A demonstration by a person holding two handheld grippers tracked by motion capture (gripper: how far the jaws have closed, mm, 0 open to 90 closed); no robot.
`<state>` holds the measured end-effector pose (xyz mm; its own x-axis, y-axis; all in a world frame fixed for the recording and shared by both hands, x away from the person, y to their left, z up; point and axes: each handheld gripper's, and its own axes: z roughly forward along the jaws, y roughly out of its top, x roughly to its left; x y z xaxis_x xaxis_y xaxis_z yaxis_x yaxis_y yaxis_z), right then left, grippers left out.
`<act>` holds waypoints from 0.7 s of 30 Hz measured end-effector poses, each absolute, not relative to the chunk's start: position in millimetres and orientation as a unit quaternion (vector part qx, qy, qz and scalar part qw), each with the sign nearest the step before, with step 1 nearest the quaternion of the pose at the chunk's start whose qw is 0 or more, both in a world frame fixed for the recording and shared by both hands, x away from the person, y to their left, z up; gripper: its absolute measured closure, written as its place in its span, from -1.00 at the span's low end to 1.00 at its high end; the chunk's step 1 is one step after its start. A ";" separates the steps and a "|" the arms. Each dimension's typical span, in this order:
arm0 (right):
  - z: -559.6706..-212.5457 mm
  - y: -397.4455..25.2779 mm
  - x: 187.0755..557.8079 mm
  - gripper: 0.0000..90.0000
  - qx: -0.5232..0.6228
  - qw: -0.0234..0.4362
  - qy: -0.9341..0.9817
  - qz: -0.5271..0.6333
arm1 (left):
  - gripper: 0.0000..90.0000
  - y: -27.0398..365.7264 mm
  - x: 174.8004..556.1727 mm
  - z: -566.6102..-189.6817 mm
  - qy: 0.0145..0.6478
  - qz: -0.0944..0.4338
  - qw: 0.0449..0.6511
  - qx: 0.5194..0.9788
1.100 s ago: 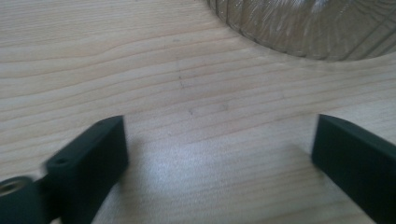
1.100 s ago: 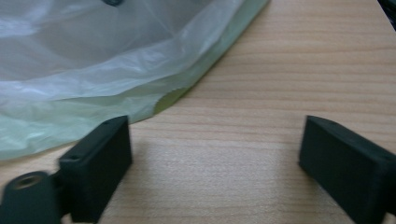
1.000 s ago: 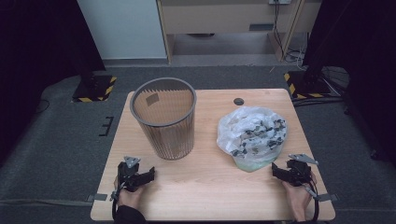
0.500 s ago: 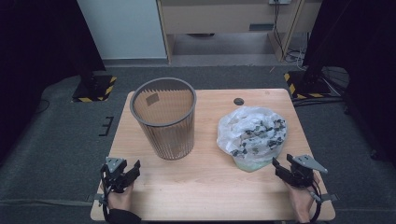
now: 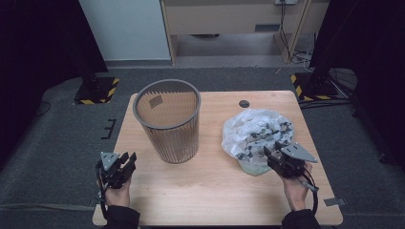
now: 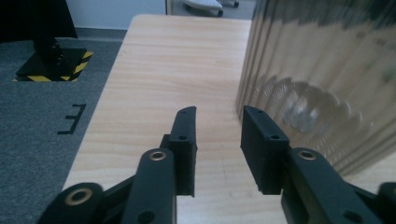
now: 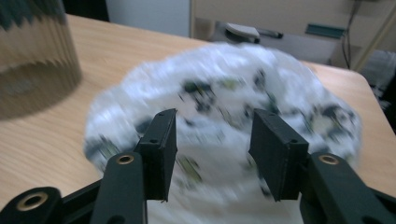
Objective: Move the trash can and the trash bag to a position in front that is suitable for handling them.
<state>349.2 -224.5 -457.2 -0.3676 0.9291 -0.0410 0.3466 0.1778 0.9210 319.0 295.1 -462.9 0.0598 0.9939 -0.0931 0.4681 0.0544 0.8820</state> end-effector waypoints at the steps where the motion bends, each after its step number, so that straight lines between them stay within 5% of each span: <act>1: -453.3 -220.1 352.8 0.17 0.457 0.322 0.694 0.454 | 0.54 296.7 320.3 -460.7 0.604 0.326 0.407 0.603; 21: -405.0 -129.9 422.5 0.43 0.412 0.300 0.682 0.525 | 0.84 294.3 377.2 -422.3 0.586 0.373 0.426 0.580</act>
<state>422.5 -129.9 -405.0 -0.4813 0.8762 0.0234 0.2465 0.1097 0.9629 377.2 294.3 -422.3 0.0362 0.9971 -0.0670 0.3616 0.0495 0.9310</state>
